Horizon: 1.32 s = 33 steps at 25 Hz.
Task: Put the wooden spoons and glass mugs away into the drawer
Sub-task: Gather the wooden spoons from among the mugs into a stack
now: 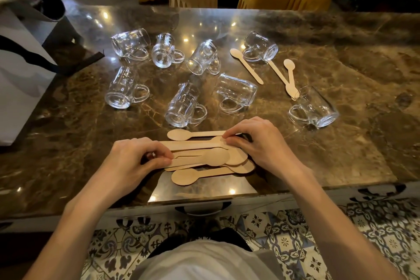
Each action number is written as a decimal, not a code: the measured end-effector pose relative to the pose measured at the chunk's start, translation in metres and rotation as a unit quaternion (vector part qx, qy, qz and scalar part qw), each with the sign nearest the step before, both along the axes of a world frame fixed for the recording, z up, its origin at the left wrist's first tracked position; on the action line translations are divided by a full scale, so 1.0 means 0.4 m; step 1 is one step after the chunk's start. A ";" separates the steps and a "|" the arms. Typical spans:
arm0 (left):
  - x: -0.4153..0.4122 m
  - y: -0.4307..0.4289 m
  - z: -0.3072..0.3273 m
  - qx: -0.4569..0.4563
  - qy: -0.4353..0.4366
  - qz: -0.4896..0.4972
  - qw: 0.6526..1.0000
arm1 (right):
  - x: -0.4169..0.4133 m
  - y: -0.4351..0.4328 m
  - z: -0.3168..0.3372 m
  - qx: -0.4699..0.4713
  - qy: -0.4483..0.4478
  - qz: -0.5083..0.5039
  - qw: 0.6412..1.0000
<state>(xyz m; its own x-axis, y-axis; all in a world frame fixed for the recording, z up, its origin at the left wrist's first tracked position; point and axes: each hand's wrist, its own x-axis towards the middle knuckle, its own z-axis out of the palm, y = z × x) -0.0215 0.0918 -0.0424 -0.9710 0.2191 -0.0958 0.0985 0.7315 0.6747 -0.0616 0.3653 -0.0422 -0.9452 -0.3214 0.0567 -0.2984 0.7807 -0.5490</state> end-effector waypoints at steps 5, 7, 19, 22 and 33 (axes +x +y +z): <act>0.004 0.001 0.005 0.015 0.002 0.003 1.000 | 0.000 -0.002 0.004 -0.004 -0.004 0.001 1.000; 0.003 0.000 0.014 0.015 0.005 0.005 1.000 | 0.000 -0.002 0.005 -0.006 -0.007 0.003 1.000; -0.102 0.061 0.133 0.040 0.049 -0.044 0.997 | -0.066 0.066 0.059 -0.010 0.042 -0.066 0.997; -0.165 0.097 0.164 0.021 0.075 -0.071 0.994 | -0.101 0.101 0.076 -0.007 0.051 -0.089 0.995; -0.425 0.280 0.167 -0.071 0.143 -0.179 0.971 | -0.226 0.209 0.100 0.055 0.022 -0.181 0.982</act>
